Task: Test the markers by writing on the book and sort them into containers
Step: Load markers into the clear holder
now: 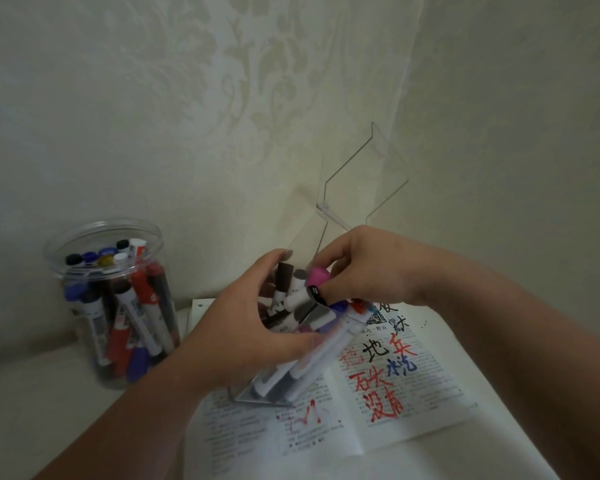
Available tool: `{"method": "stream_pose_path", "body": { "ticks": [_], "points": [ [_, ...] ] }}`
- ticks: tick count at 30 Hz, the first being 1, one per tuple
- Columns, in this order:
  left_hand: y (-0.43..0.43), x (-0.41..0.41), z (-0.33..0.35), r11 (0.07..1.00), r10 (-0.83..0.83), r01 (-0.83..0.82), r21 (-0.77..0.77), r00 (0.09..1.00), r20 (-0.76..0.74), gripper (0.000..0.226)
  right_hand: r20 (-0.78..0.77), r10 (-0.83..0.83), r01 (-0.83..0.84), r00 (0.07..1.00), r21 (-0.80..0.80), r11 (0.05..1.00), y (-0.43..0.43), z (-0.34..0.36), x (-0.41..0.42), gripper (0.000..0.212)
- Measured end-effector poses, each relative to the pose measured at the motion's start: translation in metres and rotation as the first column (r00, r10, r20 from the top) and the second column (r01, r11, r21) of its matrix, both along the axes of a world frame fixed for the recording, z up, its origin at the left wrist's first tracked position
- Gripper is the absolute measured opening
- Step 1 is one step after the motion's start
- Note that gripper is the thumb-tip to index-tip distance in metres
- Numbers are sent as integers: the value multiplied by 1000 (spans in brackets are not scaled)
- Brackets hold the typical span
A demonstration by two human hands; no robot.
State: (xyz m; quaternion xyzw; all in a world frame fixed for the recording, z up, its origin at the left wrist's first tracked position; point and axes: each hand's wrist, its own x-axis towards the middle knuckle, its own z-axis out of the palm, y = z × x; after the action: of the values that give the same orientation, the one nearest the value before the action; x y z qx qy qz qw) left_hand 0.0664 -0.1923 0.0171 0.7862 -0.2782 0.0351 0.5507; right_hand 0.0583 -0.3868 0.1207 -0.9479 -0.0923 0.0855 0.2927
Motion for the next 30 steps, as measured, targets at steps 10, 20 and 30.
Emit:
{"method": "stream_pose_path", "body": {
  "ticks": [10, 20, 30],
  "points": [
    [0, 1, 0, 999, 23, -24, 39, 999, 30, 100, -104, -69, 83, 992, 133, 988, -1, 10, 4, 13],
    [-3, -3, 2, 997, 77, -78, 23, 997, 20, 101, -128, -124, 131, 984, 48, 990, 12, 13, 9, 18],
    [-4, -9, 5, 998, 56, -56, 5, 998, 3, 96, -202, -69, 86, 977, 75, 993, 12, 0, 19, 58]
  ]
}}
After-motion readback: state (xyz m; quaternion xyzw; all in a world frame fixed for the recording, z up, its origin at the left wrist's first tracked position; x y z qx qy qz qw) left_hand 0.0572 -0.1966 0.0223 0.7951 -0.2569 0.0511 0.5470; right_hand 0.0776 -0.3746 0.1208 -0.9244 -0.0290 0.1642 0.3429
